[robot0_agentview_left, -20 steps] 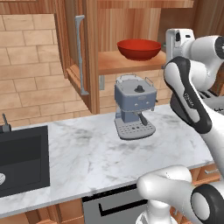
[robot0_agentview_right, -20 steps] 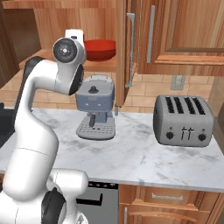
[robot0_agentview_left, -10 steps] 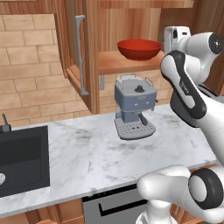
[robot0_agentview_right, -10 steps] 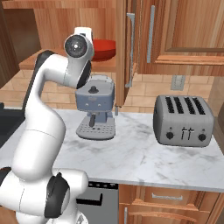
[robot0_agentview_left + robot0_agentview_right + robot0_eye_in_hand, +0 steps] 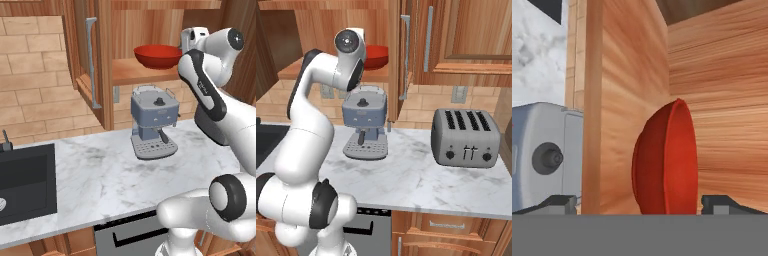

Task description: Pick up the bowls from the cabinet and place each bowl in front of a stool on the dining counter.

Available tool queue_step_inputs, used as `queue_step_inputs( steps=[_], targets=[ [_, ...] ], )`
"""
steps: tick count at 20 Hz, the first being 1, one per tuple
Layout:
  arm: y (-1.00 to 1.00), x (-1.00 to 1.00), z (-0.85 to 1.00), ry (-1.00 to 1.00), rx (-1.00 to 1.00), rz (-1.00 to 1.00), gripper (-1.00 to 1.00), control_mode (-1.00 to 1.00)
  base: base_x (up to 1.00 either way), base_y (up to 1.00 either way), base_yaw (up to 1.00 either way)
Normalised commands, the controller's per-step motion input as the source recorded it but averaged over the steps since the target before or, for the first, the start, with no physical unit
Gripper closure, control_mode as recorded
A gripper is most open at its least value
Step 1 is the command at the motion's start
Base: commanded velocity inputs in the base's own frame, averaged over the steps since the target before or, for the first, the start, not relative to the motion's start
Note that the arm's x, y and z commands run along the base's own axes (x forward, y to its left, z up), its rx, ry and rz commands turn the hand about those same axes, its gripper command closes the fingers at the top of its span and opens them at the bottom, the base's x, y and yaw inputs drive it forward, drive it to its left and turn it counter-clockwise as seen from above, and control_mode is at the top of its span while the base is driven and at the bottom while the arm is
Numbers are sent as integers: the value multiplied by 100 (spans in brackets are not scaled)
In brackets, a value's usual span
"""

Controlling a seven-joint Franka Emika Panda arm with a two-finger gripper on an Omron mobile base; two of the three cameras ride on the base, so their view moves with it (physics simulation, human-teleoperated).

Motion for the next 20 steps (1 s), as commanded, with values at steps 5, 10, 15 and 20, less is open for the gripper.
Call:
queue_step_inputs(
  steps=[5, 10, 15, 20],
  targets=[
    [-2, 30, 0, 5, 0, 0, -100, -100, 0, 0, 0],
    [-7, 31, 0, 0, 0, 0, -100, -100, 0, 0, 0],
    [-13, 30, -5, 0, 0, 1, -100, -100, 0, 0, 0],
    [-5, 21, -10, 0, 0, 1, -100, -100, 0, 0, 0]
  ],
)
